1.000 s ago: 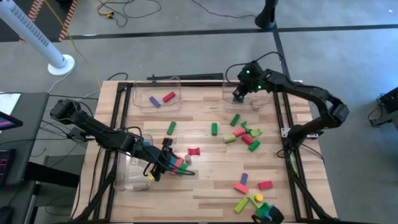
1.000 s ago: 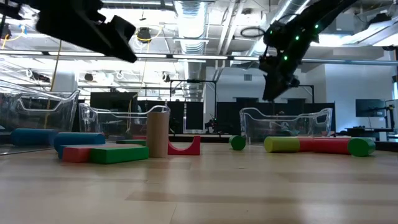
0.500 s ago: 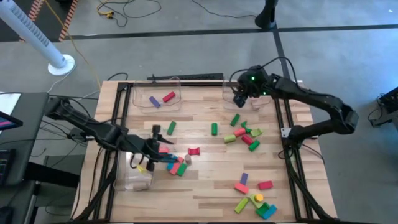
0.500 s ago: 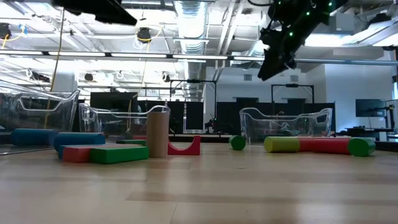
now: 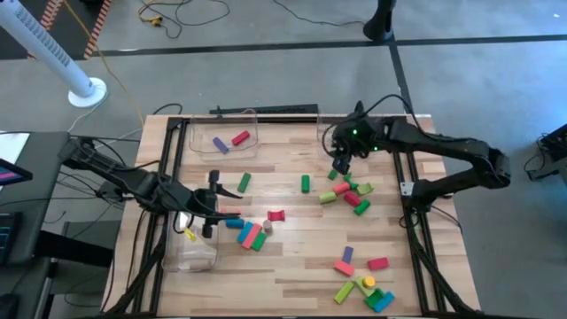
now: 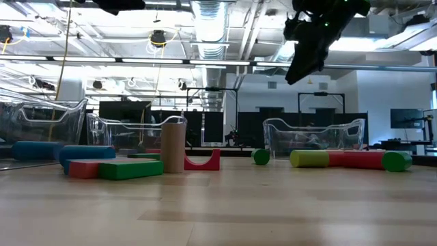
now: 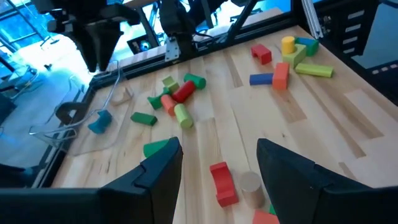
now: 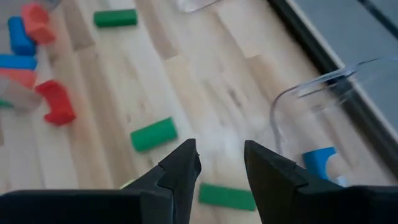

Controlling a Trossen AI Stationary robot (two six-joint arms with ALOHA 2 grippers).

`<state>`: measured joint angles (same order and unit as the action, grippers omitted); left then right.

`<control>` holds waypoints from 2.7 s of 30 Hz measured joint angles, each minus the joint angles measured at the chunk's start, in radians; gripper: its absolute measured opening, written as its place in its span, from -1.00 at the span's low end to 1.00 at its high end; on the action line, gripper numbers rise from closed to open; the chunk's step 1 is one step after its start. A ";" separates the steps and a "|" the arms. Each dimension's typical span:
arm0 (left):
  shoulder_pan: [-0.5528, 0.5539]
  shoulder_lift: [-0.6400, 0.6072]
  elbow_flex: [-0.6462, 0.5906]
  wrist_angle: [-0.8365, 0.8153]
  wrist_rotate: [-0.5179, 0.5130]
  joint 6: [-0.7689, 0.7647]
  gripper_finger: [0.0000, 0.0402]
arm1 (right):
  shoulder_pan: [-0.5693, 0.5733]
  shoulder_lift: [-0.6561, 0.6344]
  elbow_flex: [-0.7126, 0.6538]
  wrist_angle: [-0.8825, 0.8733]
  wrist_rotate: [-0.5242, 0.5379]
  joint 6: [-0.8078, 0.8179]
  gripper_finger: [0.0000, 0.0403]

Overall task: Sort blocks by size
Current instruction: Put the green rectangular block into the top left transparent bin

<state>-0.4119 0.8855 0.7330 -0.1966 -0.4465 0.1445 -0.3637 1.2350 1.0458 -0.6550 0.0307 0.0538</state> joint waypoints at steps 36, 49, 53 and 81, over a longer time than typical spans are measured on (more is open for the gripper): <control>0.000 0.051 0.000 -0.026 0.001 -0.051 0.00 | 0.205 0.268 -0.057 -0.156 0.134 -0.342 -0.19; 0.000 0.051 0.000 -0.026 0.002 -0.051 0.00 | 0.126 0.418 -0.057 -0.153 0.216 -0.536 -0.19; 0.000 0.051 0.000 -0.026 0.002 -0.051 0.00 | 0.118 0.460 -0.057 -0.129 0.264 -0.571 -0.19; 0.000 0.051 0.000 -0.031 0.002 -0.054 0.00 | 0.086 0.472 -0.039 -0.100 0.266 -0.710 0.09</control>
<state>-0.4118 0.9363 0.7330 -0.2279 -0.4450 0.0906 -0.2775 1.7069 1.0069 -0.7553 0.2970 -0.6560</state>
